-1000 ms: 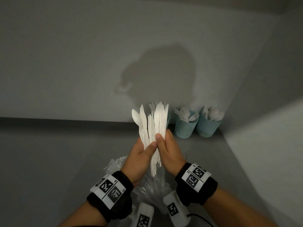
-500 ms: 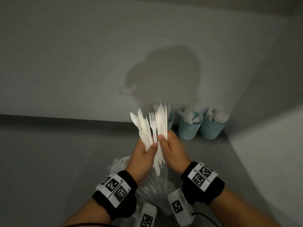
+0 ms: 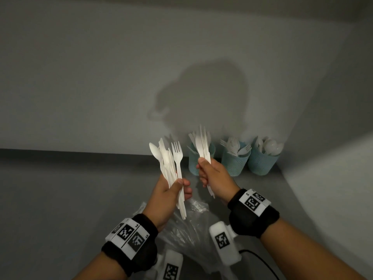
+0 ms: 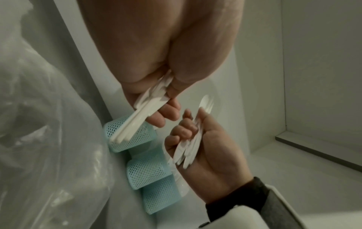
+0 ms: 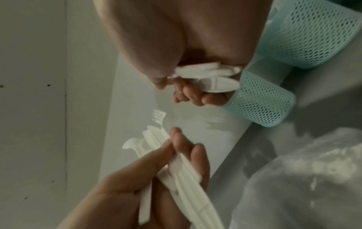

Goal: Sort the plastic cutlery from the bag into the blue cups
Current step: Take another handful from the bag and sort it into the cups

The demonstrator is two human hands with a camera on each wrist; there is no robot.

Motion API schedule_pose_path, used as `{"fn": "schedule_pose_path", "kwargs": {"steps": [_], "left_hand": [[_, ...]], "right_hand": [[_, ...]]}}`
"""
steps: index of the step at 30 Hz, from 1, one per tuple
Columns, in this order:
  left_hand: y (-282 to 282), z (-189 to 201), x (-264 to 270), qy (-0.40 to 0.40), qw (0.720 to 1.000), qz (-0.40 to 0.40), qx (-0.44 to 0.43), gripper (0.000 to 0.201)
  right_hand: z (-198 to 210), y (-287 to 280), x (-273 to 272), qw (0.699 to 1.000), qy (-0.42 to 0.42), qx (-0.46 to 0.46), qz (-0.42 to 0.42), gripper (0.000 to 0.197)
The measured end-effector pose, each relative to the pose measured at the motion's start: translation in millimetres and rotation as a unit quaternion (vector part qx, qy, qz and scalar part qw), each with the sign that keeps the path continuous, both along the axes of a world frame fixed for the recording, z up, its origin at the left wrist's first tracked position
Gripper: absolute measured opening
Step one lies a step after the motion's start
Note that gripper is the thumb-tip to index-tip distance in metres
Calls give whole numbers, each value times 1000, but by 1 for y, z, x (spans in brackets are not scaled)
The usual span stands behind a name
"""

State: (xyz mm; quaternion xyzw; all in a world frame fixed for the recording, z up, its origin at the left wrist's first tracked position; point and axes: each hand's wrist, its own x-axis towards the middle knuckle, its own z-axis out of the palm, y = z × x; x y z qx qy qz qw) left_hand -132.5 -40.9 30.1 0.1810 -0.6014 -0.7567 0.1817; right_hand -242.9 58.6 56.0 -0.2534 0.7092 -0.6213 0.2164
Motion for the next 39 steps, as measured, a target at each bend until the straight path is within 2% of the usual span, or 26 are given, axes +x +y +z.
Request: {"fn": "schedule_pose_path", "kwargs": {"steps": [2,4,8,10,14,17,20,22,27,31,33,35,37,39], "left_hand": [[-7,1,-1,5,1000,5,5,21],[-13,2,-1,11,1000,6,6,17],[-21,3,-3,27,999,-1,16,24],[-25,4,-4,34,999,0,18,24],[-30,2,-5,41,999,3,30,25],[-31,-3,-7,37,998,7,41,24],[-33,-7,-8,33,998,7,45,22],[-33,-9,-8,31,999,1,40,21],[-34,-8,-11,37,998,-9,45,23],[-36,-5,-11,39,998,-7,40,22],[-37,-4,-10,42,998,-6,43,24],[-34,1,-8,50,997,-12,52,23],[-28,6,-5,60,996,-24,55,22],[-20,11,0,72,995,-41,60,24]], "right_hand": [[2,-5,-12,1000,9,17,-1,32],[8,-13,-31,997,48,57,-37,34],[22,-34,-80,990,99,64,-73,28],[23,-45,-102,984,130,75,-94,35],[12,-60,-125,952,212,195,-101,40],[-5,-64,-133,917,242,306,-78,39],[-13,-66,-132,891,243,380,-50,33],[-16,-68,-133,873,253,413,-47,36],[-6,-75,-134,852,256,453,-56,54],[19,-70,-125,864,232,442,-62,63],[35,-63,-108,878,259,396,-74,56],[49,-52,-82,907,290,298,-74,39],[57,-39,-46,940,262,218,-18,31],[56,-26,-9,969,171,162,70,27]]}}
